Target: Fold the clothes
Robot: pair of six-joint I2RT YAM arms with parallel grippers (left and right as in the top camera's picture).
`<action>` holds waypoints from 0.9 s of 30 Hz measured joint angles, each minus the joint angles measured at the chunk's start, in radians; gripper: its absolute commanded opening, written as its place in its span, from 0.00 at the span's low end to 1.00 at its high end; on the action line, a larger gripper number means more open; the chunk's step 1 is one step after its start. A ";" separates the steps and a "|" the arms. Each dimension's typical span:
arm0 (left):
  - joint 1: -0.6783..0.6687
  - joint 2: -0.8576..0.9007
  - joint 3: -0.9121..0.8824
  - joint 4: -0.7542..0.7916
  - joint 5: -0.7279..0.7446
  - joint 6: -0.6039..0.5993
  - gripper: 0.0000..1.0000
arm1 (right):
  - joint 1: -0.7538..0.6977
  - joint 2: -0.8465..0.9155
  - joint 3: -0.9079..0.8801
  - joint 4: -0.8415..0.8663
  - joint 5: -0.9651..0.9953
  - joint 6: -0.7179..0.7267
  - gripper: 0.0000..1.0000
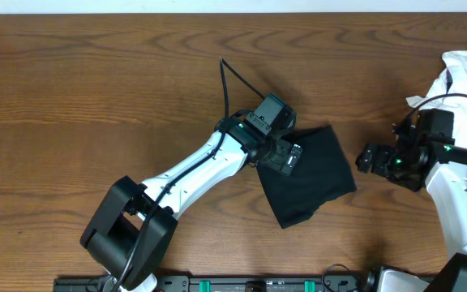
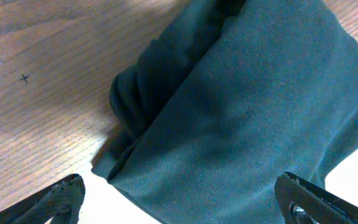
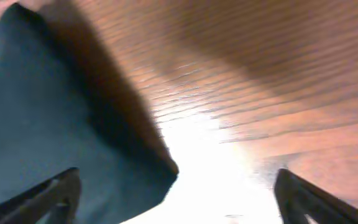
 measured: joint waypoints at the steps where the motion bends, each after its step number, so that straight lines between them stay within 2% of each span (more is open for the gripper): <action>1: 0.000 0.000 0.000 0.000 0.000 -0.001 0.99 | 0.000 0.000 0.000 0.000 0.011 0.000 0.99; 10: 0.000 -0.045 0.000 -0.003 0.000 -0.063 0.98 | 0.000 0.000 0.000 0.000 0.034 0.000 0.99; 18: -0.001 -0.084 0.000 -0.157 -0.088 -0.339 0.98 | 0.000 0.000 0.000 0.000 0.039 0.000 0.99; 22: -0.001 -0.084 0.000 -0.204 -0.114 -0.414 0.98 | 0.000 0.000 0.000 0.000 0.041 0.000 0.99; 27: -0.001 -0.084 0.000 -0.192 -0.126 -0.446 0.98 | 0.000 0.000 0.000 0.000 0.042 0.000 0.99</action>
